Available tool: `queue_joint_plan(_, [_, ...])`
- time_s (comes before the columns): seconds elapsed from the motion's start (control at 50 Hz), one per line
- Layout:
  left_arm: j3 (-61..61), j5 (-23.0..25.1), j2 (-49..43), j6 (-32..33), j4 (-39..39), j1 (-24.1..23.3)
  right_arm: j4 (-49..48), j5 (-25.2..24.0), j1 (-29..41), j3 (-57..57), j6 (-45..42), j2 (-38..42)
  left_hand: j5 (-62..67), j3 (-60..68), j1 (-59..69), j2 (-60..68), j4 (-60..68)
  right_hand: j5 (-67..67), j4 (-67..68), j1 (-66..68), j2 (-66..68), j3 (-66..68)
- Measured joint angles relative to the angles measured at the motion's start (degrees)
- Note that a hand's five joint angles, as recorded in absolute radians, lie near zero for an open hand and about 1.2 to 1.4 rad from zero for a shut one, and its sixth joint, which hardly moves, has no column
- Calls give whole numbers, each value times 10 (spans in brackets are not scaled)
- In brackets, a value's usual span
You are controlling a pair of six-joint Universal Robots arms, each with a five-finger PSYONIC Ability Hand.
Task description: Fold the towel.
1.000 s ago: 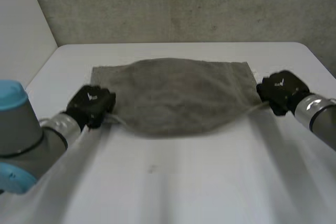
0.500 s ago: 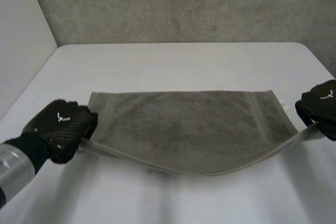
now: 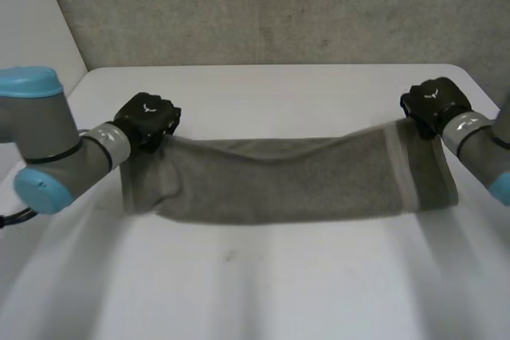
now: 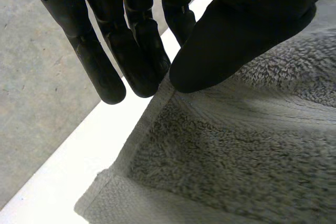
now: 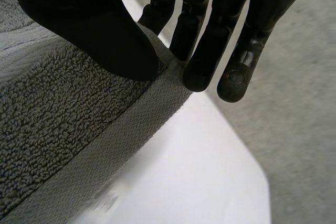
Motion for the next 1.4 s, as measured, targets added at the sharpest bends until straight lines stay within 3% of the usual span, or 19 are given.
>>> queue_joint_plan(0.2, [145,-12,-109,1,-1,-6,-64,49,17,-59,11,67,0,0,0,0,0,-2,-6,-8,-4,-5])
queue_joint_plan(0.24, [156,-15,-117,1,-2,-8,-65,52,18,-64,10,75,-3,-6,-6,-6,-7,-62,-85,-96,-84,-84])
queue_joint_plan(0.28, [166,-18,-126,1,-2,-11,-64,53,20,-66,9,80,-181,-192,-175,-194,-195,-113,-127,-153,-142,-127])
queue_joint_plan(0.3, [168,-19,-129,1,-2,-12,-64,54,20,-66,9,82,-223,-227,-197,-234,-230,-295,-305,-349,-311,-310])
queue_joint_plan(0.32, [170,-21,-131,1,-1,-13,-63,54,23,-65,8,84,-310,-313,-287,-329,-317,-403,-411,-485,-411,-411])
queue_joint_plan(0.36, [172,-25,-133,1,-1,-15,-62,55,26,-64,8,84,-471,-475,-449,-487,-482,-448,-458,-536,-466,-465])
queue_joint_plan(0.38, [172,-28,-133,1,-1,-16,-62,55,28,-63,9,82,-485,-492,-465,-494,-497,-524,-539,-626,-542,-543])
queue_joint_plan(0.44, [170,-38,-128,-1,-2,-18,-60,55,33,-58,11,70,-567,-585,-550,-587,-587,-566,-582,-675,-585,-586])
queue_joint_plan(0.66, [110,-53,-9,-49,-12,-22,-55,53,30,12,50,-57,-576,-600,-562,-601,-601,-576,-597,-692,-597,-599])
queue_joint_plan(0.88, [-187,-51,227,-155,43,-23,39,51,1,174,64,-178,-576,-602,-566,-603,-603,-573,-579,-657,-574,-574])
queue_joint_plan(1.12, [-381,-53,317,-204,185,-32,18,19,-47,283,63,-180,-576,-602,-566,-603,-603,-456,-458,-522,-457,-457])
queue_joint_plan(1.4, [-416,-55,314,-232,233,-28,-93,-7,-62,307,59,-116,-576,-602,-566,-604,-603,-349,-349,-399,-349,-349])
